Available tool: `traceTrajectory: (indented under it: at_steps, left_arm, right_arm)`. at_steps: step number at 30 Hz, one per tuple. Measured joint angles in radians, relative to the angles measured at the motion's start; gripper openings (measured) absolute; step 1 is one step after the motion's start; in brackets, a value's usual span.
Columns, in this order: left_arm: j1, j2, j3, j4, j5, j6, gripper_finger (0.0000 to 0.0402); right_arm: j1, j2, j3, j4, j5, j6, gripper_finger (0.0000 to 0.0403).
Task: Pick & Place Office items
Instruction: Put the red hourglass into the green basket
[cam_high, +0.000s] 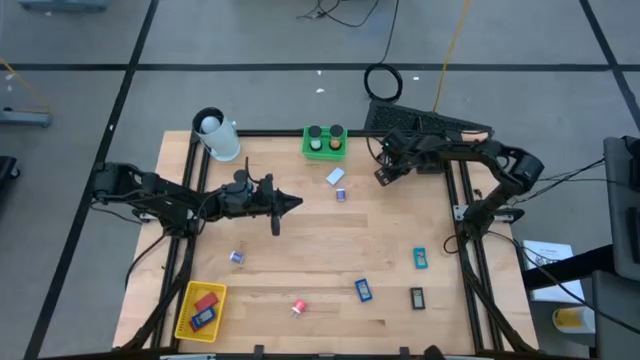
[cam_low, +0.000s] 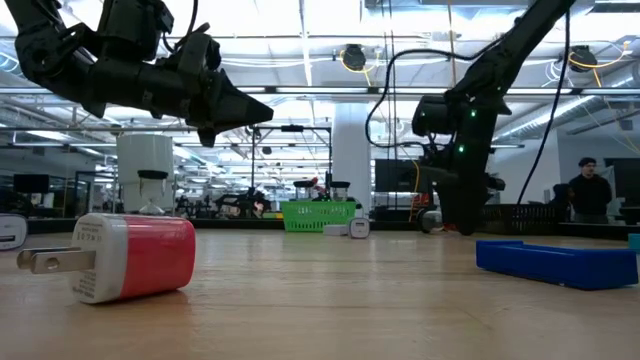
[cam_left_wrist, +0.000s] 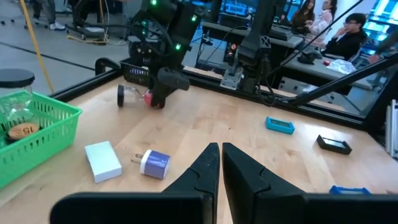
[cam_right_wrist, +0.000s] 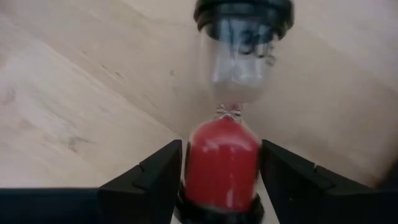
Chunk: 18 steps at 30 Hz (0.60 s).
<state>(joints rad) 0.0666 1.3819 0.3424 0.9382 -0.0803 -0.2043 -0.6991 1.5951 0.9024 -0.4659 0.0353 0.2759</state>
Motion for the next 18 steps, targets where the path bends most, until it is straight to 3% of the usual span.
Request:
traceTrajectory:
  at_steps: [8,18]
  left_arm:
    - [0.0,0.0,0.0,0.0,0.0,-0.067,0.0024]
    - [0.035,0.0,0.0,0.0,-0.017,-0.246,0.0024]
  right_arm:
    - [0.0,0.029,0.0,0.038,-0.012,-0.015,0.0162]
    - [0.07,-0.149,-0.052,0.108,-0.011,-0.061,0.017]
